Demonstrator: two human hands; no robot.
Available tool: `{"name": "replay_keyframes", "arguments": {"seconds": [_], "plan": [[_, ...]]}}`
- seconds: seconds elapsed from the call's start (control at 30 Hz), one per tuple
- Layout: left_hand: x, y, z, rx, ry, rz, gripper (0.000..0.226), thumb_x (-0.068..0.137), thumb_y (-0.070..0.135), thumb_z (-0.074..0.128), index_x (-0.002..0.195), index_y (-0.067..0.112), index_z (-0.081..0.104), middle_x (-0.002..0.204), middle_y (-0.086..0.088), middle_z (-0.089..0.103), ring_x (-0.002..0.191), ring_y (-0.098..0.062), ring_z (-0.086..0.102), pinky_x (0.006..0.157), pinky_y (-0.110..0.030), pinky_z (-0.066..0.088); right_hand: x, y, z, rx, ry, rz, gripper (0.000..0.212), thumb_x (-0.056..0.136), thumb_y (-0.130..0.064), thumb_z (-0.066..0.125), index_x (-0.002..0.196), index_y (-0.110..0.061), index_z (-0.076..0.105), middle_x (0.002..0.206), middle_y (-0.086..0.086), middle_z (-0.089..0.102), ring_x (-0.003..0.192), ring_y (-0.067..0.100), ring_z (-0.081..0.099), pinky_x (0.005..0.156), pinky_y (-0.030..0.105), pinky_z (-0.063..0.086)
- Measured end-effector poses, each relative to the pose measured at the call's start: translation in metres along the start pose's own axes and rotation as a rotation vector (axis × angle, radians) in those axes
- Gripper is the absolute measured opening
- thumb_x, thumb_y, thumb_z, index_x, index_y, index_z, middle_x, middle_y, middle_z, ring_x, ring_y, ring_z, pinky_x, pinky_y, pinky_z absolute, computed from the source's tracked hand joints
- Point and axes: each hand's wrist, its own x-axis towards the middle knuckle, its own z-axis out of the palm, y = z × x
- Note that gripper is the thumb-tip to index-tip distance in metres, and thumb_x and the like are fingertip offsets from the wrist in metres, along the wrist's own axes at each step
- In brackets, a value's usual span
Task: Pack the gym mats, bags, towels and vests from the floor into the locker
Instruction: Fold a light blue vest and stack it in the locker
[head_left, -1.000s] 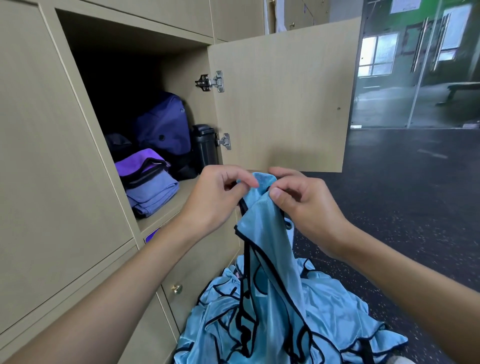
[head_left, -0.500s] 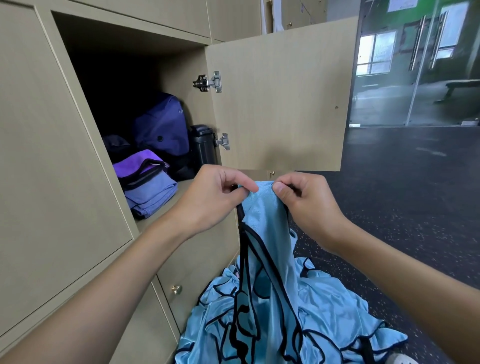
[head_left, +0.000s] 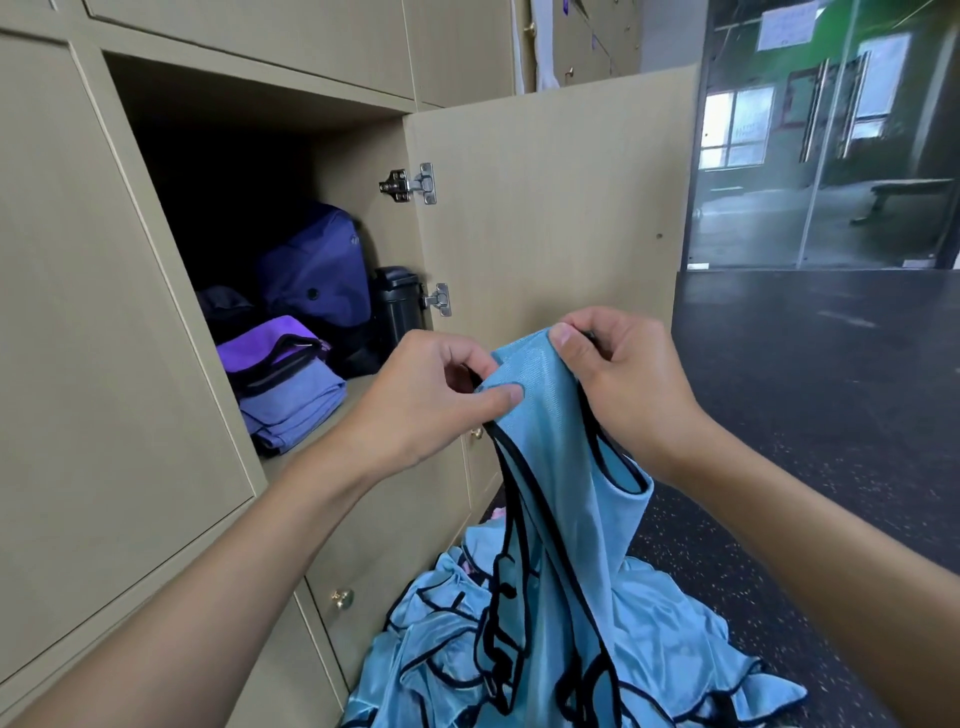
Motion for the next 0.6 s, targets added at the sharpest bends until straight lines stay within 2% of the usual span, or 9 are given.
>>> {"name": "replay_keyframes", "arguments": {"seconds": [0.1,0.2,0.27,0.37,0.43,0.5,0.53,0.6], "plan": [[0.001,0.003,-0.002,-0.057,0.078,0.022,0.015,0.082,0.014,0.079,0.071,0.01,0.071,0.075,-0.02,0.07,0.06,-0.015,0.054,0.057,-0.024,0.042,0.004,0.002,-0.008,-0.06,-0.05,0.026,0.021,0.099,-0.018,0.058,0.08,-0.017,0.066,0.062,-0.006,0.052,0.053,0.001,0.041,0.053,0.016,0.038],[0.003,0.001,-0.007,-0.146,0.155,0.023,0.016,0.077,0.028,0.078,0.076,0.012,0.075,0.08,-0.027,0.07,0.067,-0.022,0.055,0.062,-0.042,0.048,0.005,0.001,-0.018,-0.19,-0.258,0.025,0.017,0.097,-0.018,0.062,0.08,-0.016,0.066,0.068,0.002,0.058,0.058,0.003,0.043,0.056,0.018,0.038],[0.004,0.0,-0.009,-0.153,0.154,0.015,0.011,0.08,0.024,0.079,0.079,0.014,0.077,0.081,-0.021,0.073,0.069,-0.022,0.059,0.068,-0.051,0.054,0.004,-0.001,-0.023,-0.295,-0.328,0.016,0.015,0.095,-0.02,0.064,0.081,-0.017,0.067,0.072,0.011,0.063,0.058,0.004,0.044,0.058,0.02,0.038],[0.004,0.0,-0.011,-0.138,0.138,0.016,0.007,0.087,0.013,0.076,0.079,0.012,0.075,0.075,-0.008,0.075,0.067,-0.017,0.059,0.069,-0.036,0.05,0.004,-0.008,-0.029,-0.326,-0.237,-0.054,0.015,0.094,-0.019,0.065,0.08,-0.016,0.065,0.056,0.002,0.053,0.047,0.004,0.037,0.049,0.016,0.031],[0.004,0.002,-0.012,-0.135,0.123,0.022,0.007,0.088,0.012,0.075,0.081,0.01,0.075,0.071,0.002,0.073,0.067,-0.019,0.056,0.069,-0.034,0.047,0.005,-0.012,-0.032,-0.271,-0.155,-0.081,0.017,0.093,-0.016,0.064,0.076,-0.015,0.062,0.052,-0.004,0.048,0.047,0.005,0.035,0.049,0.019,0.03],[0.004,0.003,-0.014,-0.144,0.111,0.045,0.006,0.088,0.011,0.074,0.082,0.009,0.074,0.073,-0.003,0.072,0.069,-0.021,0.055,0.071,-0.035,0.047,0.005,-0.011,-0.032,-0.223,-0.12,-0.069,0.016,0.092,-0.013,0.063,0.077,-0.015,0.057,0.049,-0.009,0.042,0.043,0.006,0.03,0.046,0.021,0.027],[0.004,0.004,-0.014,-0.144,0.109,0.063,0.006,0.089,0.01,0.073,0.083,0.01,0.073,0.074,-0.009,0.07,0.069,-0.021,0.054,0.072,-0.035,0.047,0.004,-0.009,-0.03,-0.2,-0.109,-0.057,0.016,0.092,-0.011,0.063,0.079,-0.015,0.055,0.051,-0.005,0.043,0.043,0.006,0.029,0.046,0.023,0.026],[0.004,0.004,-0.012,-0.157,0.12,0.093,0.009,0.09,0.006,0.071,0.086,0.014,0.068,0.077,-0.012,0.062,0.07,-0.018,0.054,0.073,-0.035,0.048,0.003,-0.004,-0.025,-0.143,-0.079,-0.038,0.018,0.09,-0.006,0.061,0.081,-0.019,0.051,0.068,0.005,0.053,0.051,0.012,0.04,0.049,0.026,0.03]]}}
